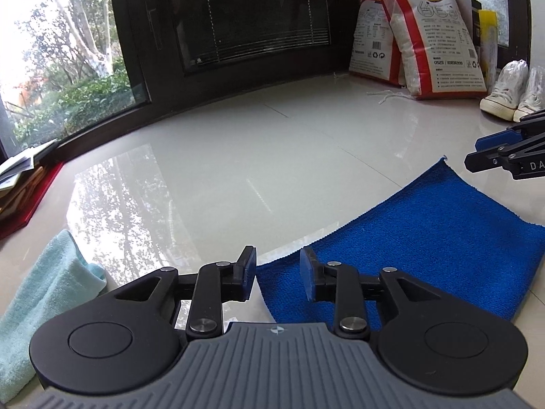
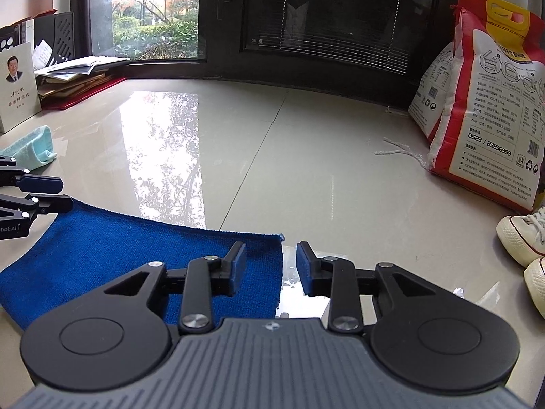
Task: Fold towel
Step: 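Open both grippers and release the folded towel, then move both open grippers to the folded towel's edge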
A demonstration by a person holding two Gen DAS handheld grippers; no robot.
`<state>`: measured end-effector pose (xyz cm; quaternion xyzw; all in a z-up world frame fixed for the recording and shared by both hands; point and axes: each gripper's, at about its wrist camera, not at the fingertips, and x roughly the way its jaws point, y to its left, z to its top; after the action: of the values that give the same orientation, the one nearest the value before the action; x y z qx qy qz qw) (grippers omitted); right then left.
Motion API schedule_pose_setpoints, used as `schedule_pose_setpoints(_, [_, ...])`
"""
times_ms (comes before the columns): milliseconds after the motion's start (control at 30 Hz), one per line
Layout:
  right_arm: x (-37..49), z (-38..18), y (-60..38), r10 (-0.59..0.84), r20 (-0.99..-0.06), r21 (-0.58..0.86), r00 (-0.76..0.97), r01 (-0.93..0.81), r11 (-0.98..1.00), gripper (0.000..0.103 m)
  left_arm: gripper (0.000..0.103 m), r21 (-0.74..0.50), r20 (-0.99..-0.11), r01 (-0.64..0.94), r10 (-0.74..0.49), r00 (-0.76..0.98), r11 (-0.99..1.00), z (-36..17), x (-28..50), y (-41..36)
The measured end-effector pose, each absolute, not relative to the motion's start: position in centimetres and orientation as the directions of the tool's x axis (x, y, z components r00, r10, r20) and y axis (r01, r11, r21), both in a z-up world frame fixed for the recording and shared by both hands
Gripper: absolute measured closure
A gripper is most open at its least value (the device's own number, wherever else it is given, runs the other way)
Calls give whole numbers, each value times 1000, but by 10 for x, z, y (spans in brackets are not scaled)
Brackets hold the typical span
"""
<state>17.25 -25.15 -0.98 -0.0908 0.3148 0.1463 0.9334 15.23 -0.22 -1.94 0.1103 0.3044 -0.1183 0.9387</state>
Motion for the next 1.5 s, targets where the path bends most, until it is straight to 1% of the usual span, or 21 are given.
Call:
schedule_pose_setpoints(467, [133,-12,-262,230,-632,-55,740,-339,939,69,66,86,-634,304,-184,751,949,-23,110,-1])
schedule_pose_setpoints(767, [107,-20,-272,229,-650,-35,725,-330,943,69,64,75,-643,285,-172,746,955,-29,78,2])
schedule_pose_setpoints(967, [91,-31,-271,234,-671,-34,703,-345,938,69,64,93,-649,299,-170,742,950,-34,65,-5])
schedule_pose_setpoints(1167, [83,-36,-272,236,-669,-30,705,-342,939,69,63,115,-645,294,-154,749,949,-38,60,-7])
schedule_pose_setpoints(1500, [68,-25,-281,274,-647,16,711,-346,938,69,63,54,-642,289,-189,743,956,-28,41,3])
